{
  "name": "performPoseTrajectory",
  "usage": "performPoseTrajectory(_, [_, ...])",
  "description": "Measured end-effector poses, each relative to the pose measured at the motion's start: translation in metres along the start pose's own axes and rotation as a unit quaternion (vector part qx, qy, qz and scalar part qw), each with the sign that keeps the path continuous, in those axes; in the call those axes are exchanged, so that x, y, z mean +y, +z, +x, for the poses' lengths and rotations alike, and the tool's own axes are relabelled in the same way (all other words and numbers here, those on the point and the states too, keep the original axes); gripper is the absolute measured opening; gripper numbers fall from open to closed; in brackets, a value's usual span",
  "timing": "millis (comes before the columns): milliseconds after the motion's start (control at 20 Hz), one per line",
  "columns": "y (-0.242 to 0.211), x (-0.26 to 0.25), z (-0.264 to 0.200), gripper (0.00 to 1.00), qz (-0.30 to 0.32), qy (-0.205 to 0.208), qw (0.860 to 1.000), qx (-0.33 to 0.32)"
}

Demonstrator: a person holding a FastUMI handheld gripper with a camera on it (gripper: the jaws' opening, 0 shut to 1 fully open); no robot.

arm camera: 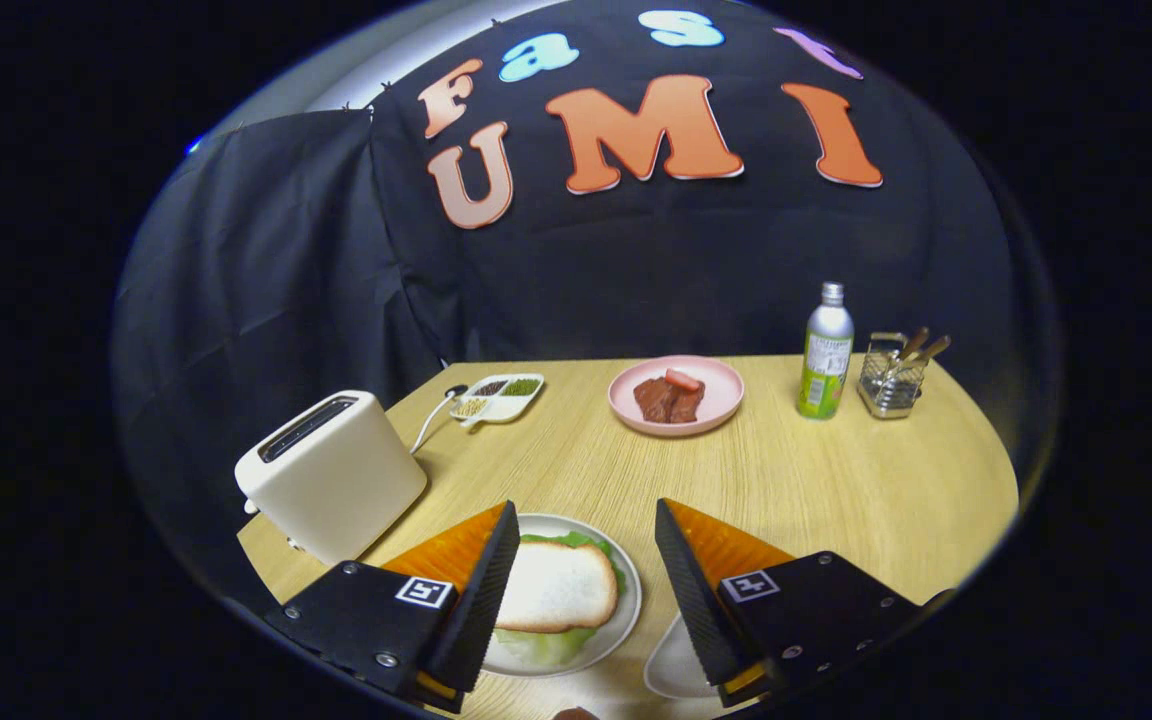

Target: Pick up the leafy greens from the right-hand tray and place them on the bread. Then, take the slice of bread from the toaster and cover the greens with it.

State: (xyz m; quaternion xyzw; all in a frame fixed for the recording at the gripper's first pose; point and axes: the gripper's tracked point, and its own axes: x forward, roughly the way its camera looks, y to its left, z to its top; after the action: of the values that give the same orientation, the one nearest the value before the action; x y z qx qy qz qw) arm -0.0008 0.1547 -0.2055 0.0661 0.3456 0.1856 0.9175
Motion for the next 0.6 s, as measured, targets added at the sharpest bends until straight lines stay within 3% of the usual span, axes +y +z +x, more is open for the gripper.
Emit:
performPoseTrajectory(350, [0.069,-0.006,-0.036,0.89,-0.036,-0.048,0.988,-0.143])
performPoseTrajectory(600, [0.107,-0.016,-0.071,0.97,-0.06,-0.103,0.967,-0.224])
